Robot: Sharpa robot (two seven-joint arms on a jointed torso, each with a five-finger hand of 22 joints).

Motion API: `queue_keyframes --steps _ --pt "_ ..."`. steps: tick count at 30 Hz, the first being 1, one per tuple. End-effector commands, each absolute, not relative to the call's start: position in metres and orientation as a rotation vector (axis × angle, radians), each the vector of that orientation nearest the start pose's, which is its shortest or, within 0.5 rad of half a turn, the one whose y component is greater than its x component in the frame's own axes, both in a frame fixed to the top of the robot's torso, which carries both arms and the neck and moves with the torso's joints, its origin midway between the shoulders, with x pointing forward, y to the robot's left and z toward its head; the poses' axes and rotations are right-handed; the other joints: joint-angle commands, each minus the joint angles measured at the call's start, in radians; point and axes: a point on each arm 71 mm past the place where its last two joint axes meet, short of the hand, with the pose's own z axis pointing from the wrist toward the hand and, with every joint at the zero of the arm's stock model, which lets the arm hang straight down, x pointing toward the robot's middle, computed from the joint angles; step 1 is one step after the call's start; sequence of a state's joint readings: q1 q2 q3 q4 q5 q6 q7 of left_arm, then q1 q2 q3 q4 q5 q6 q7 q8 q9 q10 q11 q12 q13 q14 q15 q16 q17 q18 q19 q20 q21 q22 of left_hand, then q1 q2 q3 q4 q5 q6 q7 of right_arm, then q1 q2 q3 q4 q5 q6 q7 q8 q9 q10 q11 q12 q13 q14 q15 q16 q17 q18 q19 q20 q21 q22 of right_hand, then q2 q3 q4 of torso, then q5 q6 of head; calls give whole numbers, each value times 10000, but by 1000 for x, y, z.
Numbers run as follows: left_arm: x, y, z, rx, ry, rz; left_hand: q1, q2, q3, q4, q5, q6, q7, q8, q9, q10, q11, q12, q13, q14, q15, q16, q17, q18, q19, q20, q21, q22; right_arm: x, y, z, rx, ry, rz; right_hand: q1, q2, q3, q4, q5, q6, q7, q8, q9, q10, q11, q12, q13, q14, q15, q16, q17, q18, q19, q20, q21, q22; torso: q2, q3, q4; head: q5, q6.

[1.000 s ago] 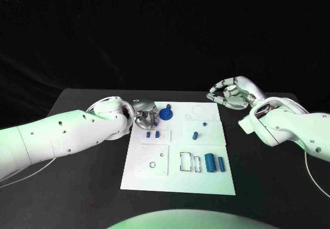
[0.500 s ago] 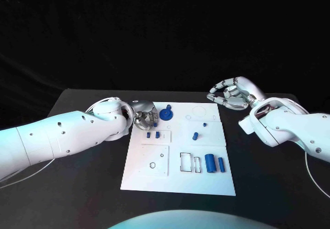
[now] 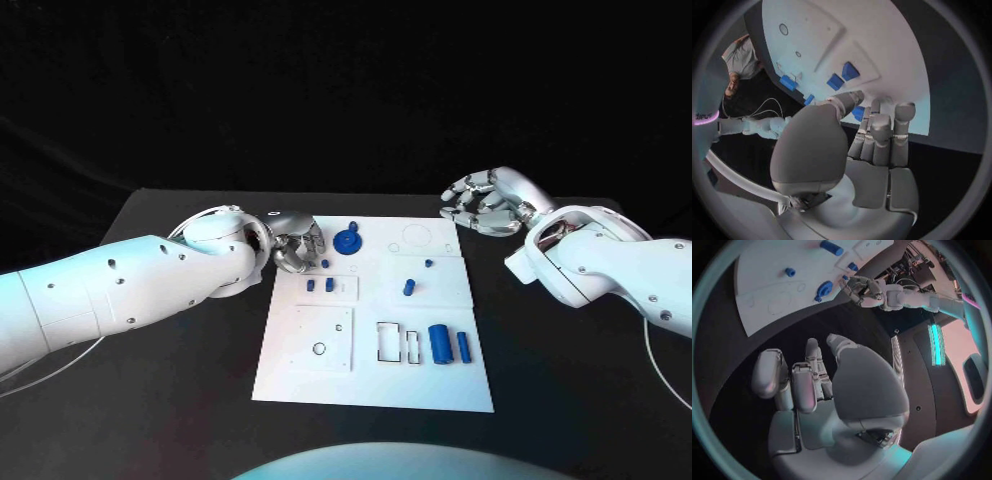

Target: Assemble the parts on the task board

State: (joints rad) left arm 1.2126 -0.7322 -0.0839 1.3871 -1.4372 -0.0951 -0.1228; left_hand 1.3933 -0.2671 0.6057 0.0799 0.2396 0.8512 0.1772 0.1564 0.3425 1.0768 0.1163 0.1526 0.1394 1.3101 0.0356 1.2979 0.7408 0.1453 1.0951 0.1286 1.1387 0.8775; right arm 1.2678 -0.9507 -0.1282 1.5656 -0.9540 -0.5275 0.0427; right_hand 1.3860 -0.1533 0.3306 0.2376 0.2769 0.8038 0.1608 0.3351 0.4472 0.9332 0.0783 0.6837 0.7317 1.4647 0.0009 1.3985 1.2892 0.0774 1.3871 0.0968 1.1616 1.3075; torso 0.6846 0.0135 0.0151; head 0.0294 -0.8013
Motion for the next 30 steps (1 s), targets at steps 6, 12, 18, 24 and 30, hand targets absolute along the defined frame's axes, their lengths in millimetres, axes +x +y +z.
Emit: queue_keyframes --steps 6,12,18,24,30 --pt "503 207 -192 183 17735 -7627 -217 -82 -1180 190 -160 68 76 56 -61 -920 118 3 -90 -2050 231 -1745 -2718 410 -1790 216 -1858 -1883 479 -245 -182 39 17122 6858 293 -844 1851 -551 -812 777 54 -464 -386 960 103 -3263 -3204 357 85 -87 -42 102 80 102 -75 428 -23 11 -2 -257 179" --pt "503 229 -172 -3520 16624 -10235 802 792 -3737 1205 -24 32 199 161 -224 -1684 286 744 -118 -2850 348 -3043 -3627 381 -1938 393 -3502 -2987 475 -235 -189 -2605 17116 5309 119 -1037 2143 -843 -965 1162 -81 -552 -454 1296 71 -3955 -4014 431 68 10 109 25 249 51 232 628 -28 1 -16 -489 258" --pt "498 237 -162 -7510 14811 -13587 1289 1028 -3213 1315 23 538 202 431 -248 -1170 221 1350 -27 -2819 271 -3244 -3796 386 -1762 318 -3714 -3155 470 -224 -201 -4057 16937 4281 -70 -1154 2224 -931 -1050 1276 -113 -663 -515 1267 87 -4378 -4478 459 90 42 161 -13 336 37 390 739 -4 5 0 -686 329" --pt "493 236 -156 -8532 13880 -14854 1403 997 -2848 1355 23 784 95 589 -280 -685 84 1744 40 -2794 176 -3283 -3844 383 -1733 234 -3706 -3137 470 -214 -209 -4529 16799 3934 -79 -1176 2349 -1040 -1105 1253 -85 -802 -591 1220 114 -4627 -4780 493 119 99 241 -49 422 38 564 849 2 8 21 -774 332" --pt "491 237 -155 -8833 13594 -15144 1414 971 -2811 1350 20 801 90 602 -287 -648 71 1782 46 -2792 168 -3287 -3848 383 -1733 224 -3702 -3132 470 -206 -213 -4750 16790 3836 -117 -1184 2467 -1107 -1313 1270 -61 -893 -646 1278 134 -4734 -4973 505 143 53 128 -133 604 48 983 1079 0 -2 4 -780 290"
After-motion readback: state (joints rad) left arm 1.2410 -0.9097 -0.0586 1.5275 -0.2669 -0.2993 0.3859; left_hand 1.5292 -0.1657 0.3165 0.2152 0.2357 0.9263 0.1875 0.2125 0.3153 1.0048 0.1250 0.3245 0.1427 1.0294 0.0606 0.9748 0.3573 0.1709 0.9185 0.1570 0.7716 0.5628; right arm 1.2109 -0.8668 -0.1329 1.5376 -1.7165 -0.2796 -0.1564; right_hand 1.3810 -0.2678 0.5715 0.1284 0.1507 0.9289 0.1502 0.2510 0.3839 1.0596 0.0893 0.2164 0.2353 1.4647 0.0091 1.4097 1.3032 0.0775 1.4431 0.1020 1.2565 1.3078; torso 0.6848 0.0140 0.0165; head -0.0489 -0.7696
